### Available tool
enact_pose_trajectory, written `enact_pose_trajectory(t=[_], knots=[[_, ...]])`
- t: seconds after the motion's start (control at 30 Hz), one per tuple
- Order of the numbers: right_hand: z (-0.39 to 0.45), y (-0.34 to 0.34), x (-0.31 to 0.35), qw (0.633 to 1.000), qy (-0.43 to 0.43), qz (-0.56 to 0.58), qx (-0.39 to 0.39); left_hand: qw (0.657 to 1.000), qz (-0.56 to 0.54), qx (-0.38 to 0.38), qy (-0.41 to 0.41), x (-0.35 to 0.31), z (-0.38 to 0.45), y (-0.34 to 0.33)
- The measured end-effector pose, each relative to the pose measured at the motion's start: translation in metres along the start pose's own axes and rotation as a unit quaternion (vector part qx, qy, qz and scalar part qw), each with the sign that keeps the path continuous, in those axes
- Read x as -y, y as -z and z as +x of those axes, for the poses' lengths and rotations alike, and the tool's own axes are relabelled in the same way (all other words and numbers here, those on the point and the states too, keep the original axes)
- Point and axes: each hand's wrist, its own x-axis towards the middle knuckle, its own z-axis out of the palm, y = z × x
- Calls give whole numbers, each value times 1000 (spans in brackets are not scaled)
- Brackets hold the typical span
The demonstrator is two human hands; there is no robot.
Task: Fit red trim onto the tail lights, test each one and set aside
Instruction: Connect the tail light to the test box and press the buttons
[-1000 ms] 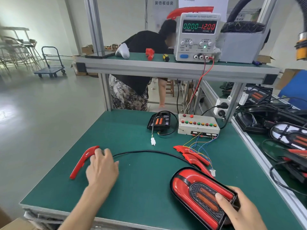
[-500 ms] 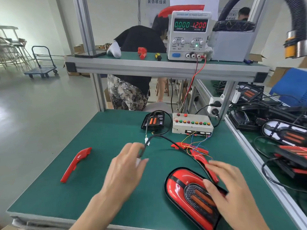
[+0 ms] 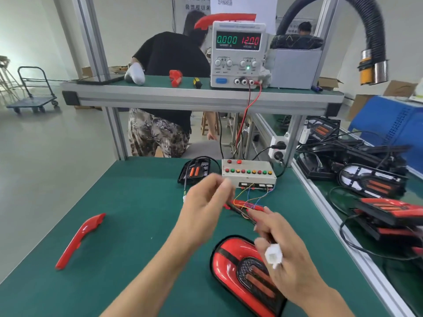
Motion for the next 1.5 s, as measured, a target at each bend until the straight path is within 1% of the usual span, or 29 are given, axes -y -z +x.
enact_pose_trajectory(t=[0.03, 0.07, 0.1, 0.13, 0.17, 0.23, 0.3, 0.37, 0.4, 0.47, 0.5, 0.53, 0.57, 0.6, 0.63, 0.67, 0.7, 0.73, 0.77, 0.8, 0.83, 0.87, 0.93, 1.0, 1.1, 1.2, 1.27, 1.33, 1.5], knots=[[-3, 1, 2, 998, -25, 46, -19, 999, 30, 19, -3, 3, 18, -9], [-5, 2, 5, 993, -50, 98, -39, 995, 73, 64, -7, 7, 37, -20], [-5, 0, 8, 982, -75, 161, -62, 985, 121, 123, -11, 12, 54, -34], [-5, -3, 12, 962, -103, 237, -87, 969, 165, 181, -15, 16, 69, -48], [-4, -5, 17, 930, -136, 321, -117, 951, 202, 234, -17, 21, 80, -61], [-2, -9, 22, 842, -214, 462, -178, 905, 273, 326, -15, 29, 95, -84], [-2, -10, 22, 765, -288, 534, -218, 853, 344, 392, -19, 40, 100, -102], [-1, -9, 20, 708, -334, 572, -245, 793, 434, 425, -40, 51, 99, -118], [0, -7, 18, 687, -347, 583, -260, 764, 478, 430, -54, 57, 97, -124], [2, -3, 14, 659, -358, 598, -282, 716, 542, 432, -77, 65, 91, -133], [3, -1, 11, 652, -359, 603, -287, 703, 560, 431, -82, 68, 89, -135], [5, 3, 8, 651, -360, 603, -289, 700, 566, 427, -83, 70, 87, -136], [7, 7, 5, 654, -361, 598, -289, 705, 567, 418, -86, 73, 87, -136], [10, 11, 1, 660, -364, 591, -288, 717, 562, 401, -95, 75, 87, -134], [13, 16, -3, 664, -369, 584, -285, 739, 547, 379, -104, 77, 88, -131], [17, 20, -8, 667, -376, 577, -283, 776, 512, 354, -102, 78, 90, -129], [21, 25, -14, 671, -384, 568, -281, 828, 450, 324, -83, 78, 92, -125], [26, 30, -21, 677, -395, 554, -282, 884, 362, 292, -48, 77, 94, -120], [32, 33, -28, 682, -407, 536, -285, 928, 268, 257, -14, 76, 97, -113], [39, 35, -35, 689, -422, 514, -289, 957, 184, 223, 16, 76, 100, -105], [45, 36, -42, 697, -437, 488, -292, 972, 124, 197, 41, 76, 103, -97], [51, 36, -49, 709, -451, 458, -290, 978, 86, 181, 60, 76, 105, -90], [62, 32, -62, 743, -471, 394, -267, 982, 48, 163, 84, 79, 105, -80], [69, 27, -73, 792, -471, 325, -211, 986, 18, 134, 95, 83, 104, -75], [74, 22, -81, 864, -438, 219, -119, 990, -14, 101, 101, 91, 103, -71], [74, 20, -87, 912, -389, 83, -100, 988, -56, 77, 120, 96, 104, -69], [72, 19, -90, 930, -358, -2, -80, 987, -78, 58, 127, 99, 104, -68], [69, 17, -92, 941, -332, -40, -52, 987, -95, 49, 121, 101, 104, -67], [68, 11, -87, 944, -330, -27, -7, 987, -106, 55, 106, 103, 103, -68]])
